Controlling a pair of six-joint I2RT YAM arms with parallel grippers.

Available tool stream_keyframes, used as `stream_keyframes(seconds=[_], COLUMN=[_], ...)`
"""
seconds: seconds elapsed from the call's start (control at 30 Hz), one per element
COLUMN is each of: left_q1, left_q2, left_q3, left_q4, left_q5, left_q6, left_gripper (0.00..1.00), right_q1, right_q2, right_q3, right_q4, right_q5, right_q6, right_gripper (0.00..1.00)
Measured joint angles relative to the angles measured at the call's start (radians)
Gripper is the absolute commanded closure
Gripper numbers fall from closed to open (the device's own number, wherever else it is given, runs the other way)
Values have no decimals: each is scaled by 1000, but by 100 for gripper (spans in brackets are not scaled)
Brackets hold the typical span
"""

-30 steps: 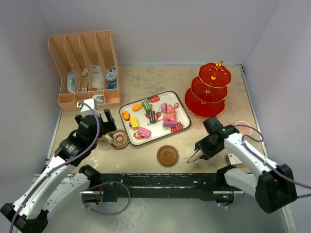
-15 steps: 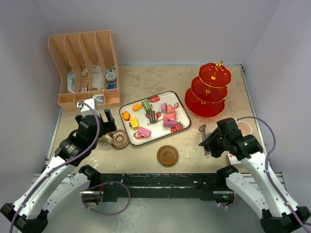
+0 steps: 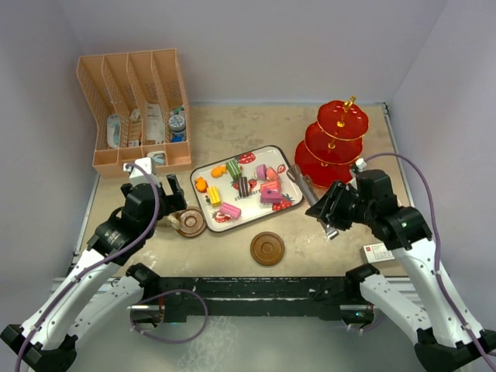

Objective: Serve the afternoon tea
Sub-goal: Pick up the clamp from the center of the board.

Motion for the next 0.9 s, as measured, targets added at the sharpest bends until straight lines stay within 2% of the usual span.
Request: stream_keyframes(seconds=[0.13,0.3,0.47,0.67,0.9], left_q1=[0,0,0,-2,-58], left_q2=[2,12,33,109,277], left_q3=[0,0,-5,-93,-156], left_q4=[2,48,190,508,769], left_q5=[17,93,235,429,495], left_q6=[-5,-65,-194,-453,-718], left_gripper=[7,7,8,9,13], right_q1=[0,11,111,296,504], right_q2=[30,90,135,222,307], right_q3=[-1,-1,-1,13,77], right_q4=[84,157,227,286,336], right_q5=[-101,-151,-142,-13,217], right_q6=[-96,-205,-259,-277,-298], right_gripper=[52,57,57,57,57])
